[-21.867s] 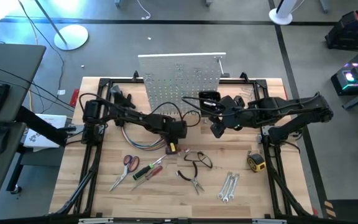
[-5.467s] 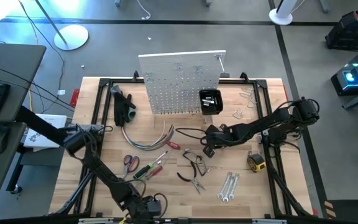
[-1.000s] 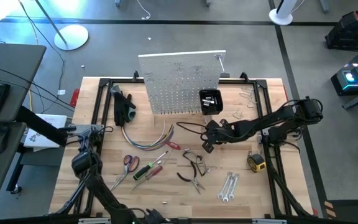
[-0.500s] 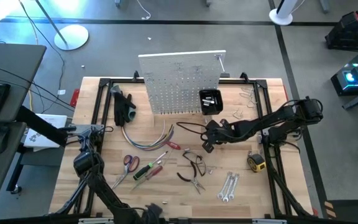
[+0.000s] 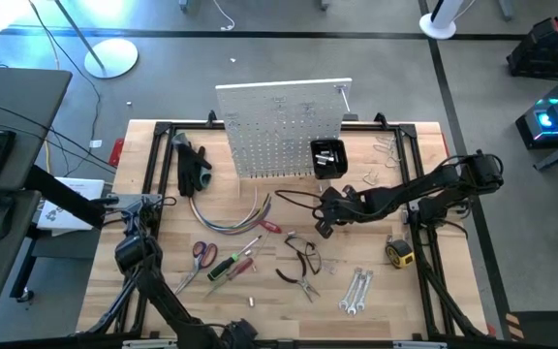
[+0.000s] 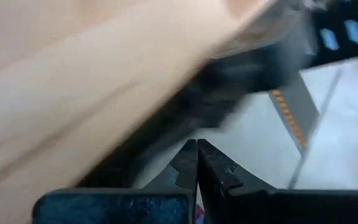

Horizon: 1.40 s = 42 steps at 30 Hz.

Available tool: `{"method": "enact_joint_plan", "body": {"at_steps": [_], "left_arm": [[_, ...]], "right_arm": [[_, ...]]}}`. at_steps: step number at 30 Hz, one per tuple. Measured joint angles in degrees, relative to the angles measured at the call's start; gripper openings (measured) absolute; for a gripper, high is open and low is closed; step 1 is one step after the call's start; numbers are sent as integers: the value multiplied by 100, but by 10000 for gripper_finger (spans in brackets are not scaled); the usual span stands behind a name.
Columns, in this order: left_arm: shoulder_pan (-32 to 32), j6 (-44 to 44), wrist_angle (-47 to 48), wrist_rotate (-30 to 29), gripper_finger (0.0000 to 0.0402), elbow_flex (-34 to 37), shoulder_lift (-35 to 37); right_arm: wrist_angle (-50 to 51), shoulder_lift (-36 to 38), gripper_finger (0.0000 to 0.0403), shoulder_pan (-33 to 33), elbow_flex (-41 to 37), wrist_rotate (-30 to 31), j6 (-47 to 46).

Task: Hang tools onto peg board
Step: Put the socket into the black bin on the peg board

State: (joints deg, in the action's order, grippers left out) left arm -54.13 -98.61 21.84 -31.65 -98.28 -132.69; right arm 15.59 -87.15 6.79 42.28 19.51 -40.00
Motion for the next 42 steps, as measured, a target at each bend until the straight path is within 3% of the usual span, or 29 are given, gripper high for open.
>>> {"method": "enact_joint_plan", "body": {"at_steps": [8, 11, 14, 18, 21, 24, 28, 30, 34, 37, 42], "left_arm": [[-279, 1393, -133, 1421, 0, -704, 252], [-328, 1475, 319, 1612, 0, -763, 485], [-371, 1467, 1448, 1394, 0, -761, 866], [-285, 1327, 3425, 399, 0, -755, 1476], [4, 1219, 3991, -192, 0, -498, 1672], [408, 1905, 2887, 160, 0, -11, 1578], [1000, 3438, 311, 1590, 0, 691, 1101], [1297, 3508, 481, 1975, 0, 776, 887], [1796, 3974, 1155, 1825, 0, 768, 828], [2136, 4816, 1011, 1912, 0, 758, 833], [2635, 6027, 394, 2762, 0, 756, 759]], "right_arm": [[-23, 0, 0, 0, 0, -323, 279], [-20, 0, 0, -1, 0, -344, 296], [-22, 0, 0, -2, 0, -344, 296], [-43, 0, 0, -4, 0, -349, 296], [-43, 0, 0, -4, 0, -485, 299], [-43, 0, 0, -7, 0, -714, 473], [-42, 0, 0, -5, 0, -1106, 839], [-32, 43, 0, -4, 0, -1232, 958], [-33, 158, 0, -2, 0, -1391, 1155], [-16, 313, 0, -2, 0, -1421, 1196], [315, 719, 0, -2, 0, -1417, 1200]]}}
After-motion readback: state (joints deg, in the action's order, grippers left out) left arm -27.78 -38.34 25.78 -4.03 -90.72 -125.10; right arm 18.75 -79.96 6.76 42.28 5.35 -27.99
